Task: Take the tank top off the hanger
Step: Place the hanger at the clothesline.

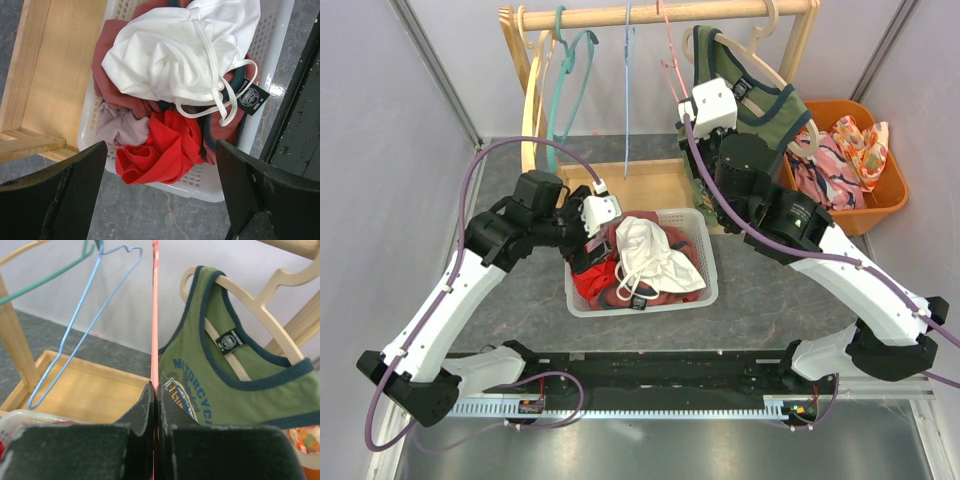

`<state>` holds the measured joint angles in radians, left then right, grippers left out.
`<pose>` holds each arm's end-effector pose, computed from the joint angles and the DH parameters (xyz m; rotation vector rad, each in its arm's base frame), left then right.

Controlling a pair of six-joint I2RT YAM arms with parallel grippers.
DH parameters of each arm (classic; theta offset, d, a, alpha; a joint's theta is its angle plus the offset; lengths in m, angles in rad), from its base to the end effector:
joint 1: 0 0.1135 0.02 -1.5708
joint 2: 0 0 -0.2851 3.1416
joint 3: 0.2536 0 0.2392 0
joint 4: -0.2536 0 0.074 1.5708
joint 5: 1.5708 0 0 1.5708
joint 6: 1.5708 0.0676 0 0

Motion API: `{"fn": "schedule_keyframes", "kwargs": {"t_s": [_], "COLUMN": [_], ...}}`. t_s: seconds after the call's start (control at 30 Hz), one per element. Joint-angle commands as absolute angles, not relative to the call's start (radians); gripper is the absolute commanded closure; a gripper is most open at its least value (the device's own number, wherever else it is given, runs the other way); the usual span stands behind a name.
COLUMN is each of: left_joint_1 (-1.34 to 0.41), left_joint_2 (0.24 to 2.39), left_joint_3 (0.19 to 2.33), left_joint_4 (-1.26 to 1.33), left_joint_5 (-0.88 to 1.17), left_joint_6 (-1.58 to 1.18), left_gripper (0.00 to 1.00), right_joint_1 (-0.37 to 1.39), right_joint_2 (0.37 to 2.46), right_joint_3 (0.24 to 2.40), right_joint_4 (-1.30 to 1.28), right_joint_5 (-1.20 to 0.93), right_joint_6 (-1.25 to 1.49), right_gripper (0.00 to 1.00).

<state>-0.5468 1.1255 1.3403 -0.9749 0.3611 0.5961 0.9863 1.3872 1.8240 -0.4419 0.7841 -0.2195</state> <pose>0.1670 -0.1296 0.3842 1.3929 1.8336 -0.3946 0.1911 0.2024 0.5455 -0.3323 1.5390 -0.0164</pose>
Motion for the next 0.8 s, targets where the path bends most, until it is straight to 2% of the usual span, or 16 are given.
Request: {"fn": "schedule_keyframes", "kwargs": {"t_s": [0.0,0.47,0.77], "left_joint_1": [-0.537,-0.523,-0.520], "left_joint_2": [1.091,1.078,1.075], "left_joint_3": [1.324,1.325,1.336], "left_joint_4": [-0.977,-0.976,-0.973], "left_joint_5": [0.336,0.342,0.337], "left_joint_6": [0.623,0.609,0.611], "left_gripper": [0.04,0.04,0.04], "right_joint_1": [0.992,0.989,0.907], "right_joint_2": [1.374,1.508,1.551], "right_joint_3": [1.882,1.930,1.942], "right_joint_4": [-0.360,-0.325,-0.325], "right_joint_5": [0.911,0.914,0.770], "right_joint_6": [-0.273,-0.308,-0.227], "right_gripper": [1.00,1.00,1.00]}}
